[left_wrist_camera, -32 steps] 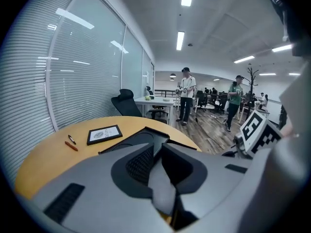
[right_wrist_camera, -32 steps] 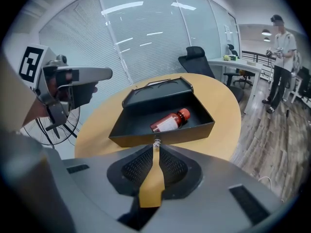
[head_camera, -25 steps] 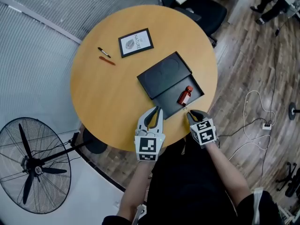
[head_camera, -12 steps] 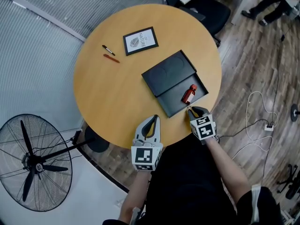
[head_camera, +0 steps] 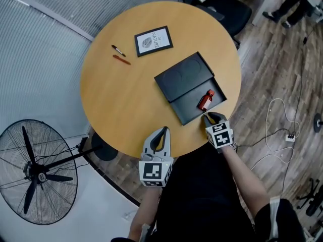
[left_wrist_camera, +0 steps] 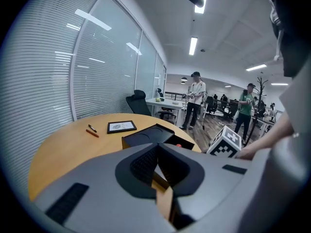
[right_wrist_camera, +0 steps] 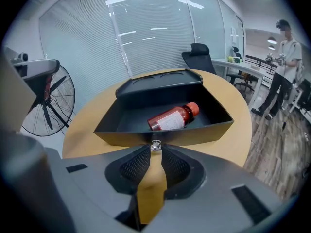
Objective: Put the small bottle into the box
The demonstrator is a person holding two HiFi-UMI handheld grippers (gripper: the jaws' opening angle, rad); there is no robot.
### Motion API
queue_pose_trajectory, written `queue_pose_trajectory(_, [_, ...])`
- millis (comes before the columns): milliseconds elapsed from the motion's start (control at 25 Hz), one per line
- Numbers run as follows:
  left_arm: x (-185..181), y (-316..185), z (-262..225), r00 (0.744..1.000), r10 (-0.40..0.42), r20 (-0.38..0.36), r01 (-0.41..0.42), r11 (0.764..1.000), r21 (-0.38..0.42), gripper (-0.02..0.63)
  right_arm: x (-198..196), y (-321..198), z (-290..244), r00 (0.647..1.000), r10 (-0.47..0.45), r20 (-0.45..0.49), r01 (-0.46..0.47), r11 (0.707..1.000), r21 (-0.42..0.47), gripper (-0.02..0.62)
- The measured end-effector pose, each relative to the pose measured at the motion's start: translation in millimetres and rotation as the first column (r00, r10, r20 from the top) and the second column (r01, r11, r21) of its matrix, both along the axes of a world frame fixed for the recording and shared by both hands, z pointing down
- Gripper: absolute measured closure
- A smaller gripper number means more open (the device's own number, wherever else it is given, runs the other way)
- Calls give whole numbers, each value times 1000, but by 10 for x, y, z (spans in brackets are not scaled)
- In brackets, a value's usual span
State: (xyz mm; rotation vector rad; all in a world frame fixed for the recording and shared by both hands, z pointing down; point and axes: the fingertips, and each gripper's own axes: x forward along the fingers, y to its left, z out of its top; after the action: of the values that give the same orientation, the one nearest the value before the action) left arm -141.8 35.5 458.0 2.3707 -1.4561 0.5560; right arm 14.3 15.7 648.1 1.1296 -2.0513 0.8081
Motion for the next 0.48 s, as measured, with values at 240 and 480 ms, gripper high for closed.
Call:
queue_pose_trajectory(240, [-20, 5, 5, 1000, -7, -3, 7, 1000, -1, 607, -15, -7, -4, 1000, -11, -17, 12, 1000, 17, 505])
queue_pose_trajectory(480, [-59, -6, 0, 1000, -16, -1, 16, 1000, 3, 607, -12, 3, 40, 1000, 3, -26, -3, 1000, 13, 486])
